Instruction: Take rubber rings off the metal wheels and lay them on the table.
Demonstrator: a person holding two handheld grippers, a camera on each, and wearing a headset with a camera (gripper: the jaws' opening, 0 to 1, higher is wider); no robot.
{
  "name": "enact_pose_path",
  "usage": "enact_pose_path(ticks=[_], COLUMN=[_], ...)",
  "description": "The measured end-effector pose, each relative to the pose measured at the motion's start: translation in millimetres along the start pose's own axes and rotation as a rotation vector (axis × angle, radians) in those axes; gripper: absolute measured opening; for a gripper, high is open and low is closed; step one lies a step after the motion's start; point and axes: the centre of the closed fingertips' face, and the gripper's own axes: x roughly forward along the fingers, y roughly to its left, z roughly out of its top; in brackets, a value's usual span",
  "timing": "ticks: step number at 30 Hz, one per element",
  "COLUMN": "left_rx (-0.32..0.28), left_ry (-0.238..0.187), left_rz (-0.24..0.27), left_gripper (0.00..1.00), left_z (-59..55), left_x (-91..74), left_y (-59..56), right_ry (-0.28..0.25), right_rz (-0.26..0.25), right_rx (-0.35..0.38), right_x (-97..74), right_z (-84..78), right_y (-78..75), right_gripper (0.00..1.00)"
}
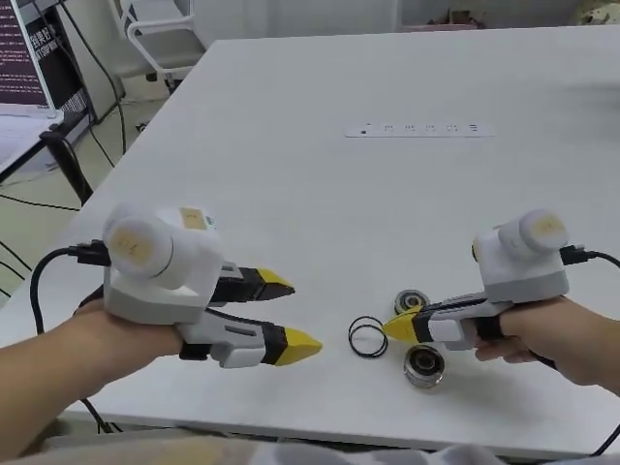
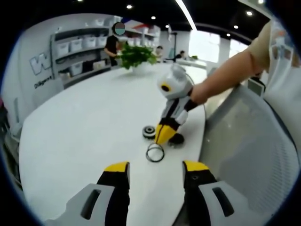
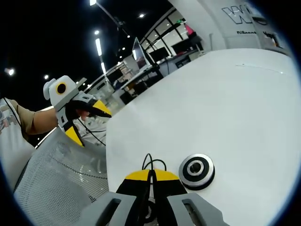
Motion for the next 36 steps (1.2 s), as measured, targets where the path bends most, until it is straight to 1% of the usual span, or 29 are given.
enact_pose_path(ticks=[5,10,15,18,21,30,33,36], left_rx=[-0.007,-0.002,-0.007,-0.008,-0.007,-0.008,-0.006,-0.005], left_ry=[-0.002,0.008,0.003,0.005,0.007,0.011,0.011,0.011], left_rz=[0.003,0.0,0.005,0.004,0.003,0.0,0.0,0.001], left_gripper=[0.46,0.46,0.45,0.45,0.45,0.45,0.45,0.45], left_z=[-0.3,-2.2,-1.0,-1.5,-2.6,-3.2,-2.1,-1.1], left_x=[0.3,0.7,0.2,0.5,1.0,1.2,1.2,1.0], left_y=[1.6,1.3,2.7,2.8,2.6,3.2,2.9,3.7], right_ry=[0.002,0.012,0.018,0.029,0.028,0.02,0.021,0.007], right_rz=[-0.01,-0.021,-0.026,-0.031,-0.04,-0.04,-0.035,-0.024], right_rx=[-0.001,-0.011,-0.023,-0.041,-0.049,-0.067,-0.09,-0.102], right_x=[0.3,2.0,2.8,2.5,1.3,-3.1,-5.1,-8.1], right_z=[-1.3,-3.8,-4.5,-6.2,-5.3,-5.1,-3.6,0.4], right_y=[-2.4,-6.2,-7.0,-7.1,-9.7,-8.2,-3.6,1.7], right_gripper=[0.0,0.0,0.02,0.03,0.05,0.12,0.13,0.15])
